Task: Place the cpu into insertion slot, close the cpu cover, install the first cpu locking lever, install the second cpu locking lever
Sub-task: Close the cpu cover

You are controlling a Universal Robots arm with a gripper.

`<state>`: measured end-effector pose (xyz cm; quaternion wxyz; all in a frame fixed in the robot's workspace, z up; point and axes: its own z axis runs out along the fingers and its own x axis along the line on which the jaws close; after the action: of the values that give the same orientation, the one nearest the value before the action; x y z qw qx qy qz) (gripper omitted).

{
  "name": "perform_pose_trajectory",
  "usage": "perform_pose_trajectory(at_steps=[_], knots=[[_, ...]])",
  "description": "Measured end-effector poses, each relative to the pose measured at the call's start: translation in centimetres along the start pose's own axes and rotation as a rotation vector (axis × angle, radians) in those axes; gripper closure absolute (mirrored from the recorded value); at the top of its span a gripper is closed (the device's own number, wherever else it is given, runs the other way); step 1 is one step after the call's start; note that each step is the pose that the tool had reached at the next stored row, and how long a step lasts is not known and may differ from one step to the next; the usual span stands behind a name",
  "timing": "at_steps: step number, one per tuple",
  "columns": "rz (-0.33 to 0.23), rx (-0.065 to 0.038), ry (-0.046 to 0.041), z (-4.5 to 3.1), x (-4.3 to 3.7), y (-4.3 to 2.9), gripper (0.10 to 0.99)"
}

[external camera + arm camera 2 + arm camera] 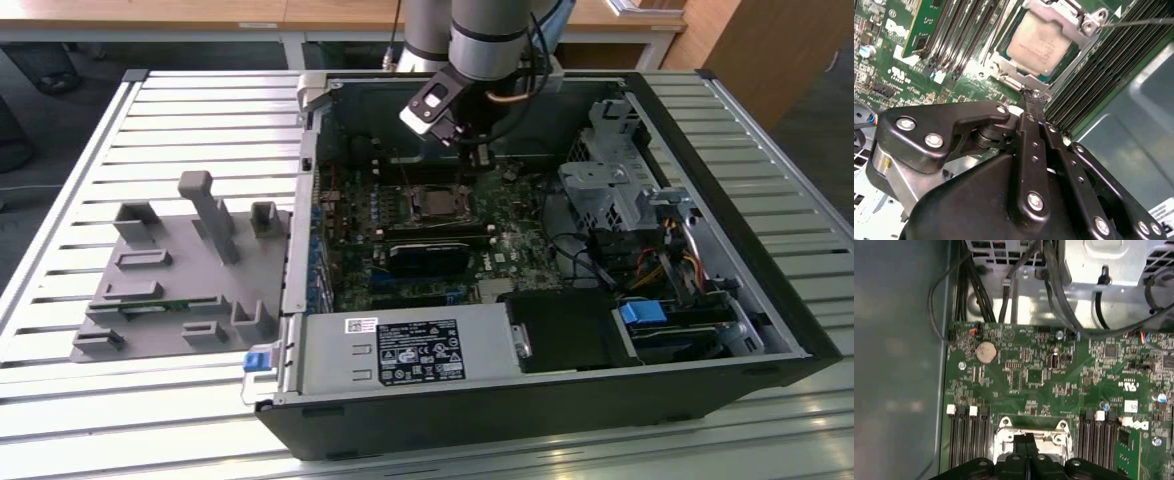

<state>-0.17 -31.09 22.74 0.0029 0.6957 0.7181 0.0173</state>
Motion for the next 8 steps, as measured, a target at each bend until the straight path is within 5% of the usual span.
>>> perform_pose_trajectory(at_steps=[8], knots=[[0.0, 0.0, 0.0001, 0.31, 0.1, -1.39, 0.98]])
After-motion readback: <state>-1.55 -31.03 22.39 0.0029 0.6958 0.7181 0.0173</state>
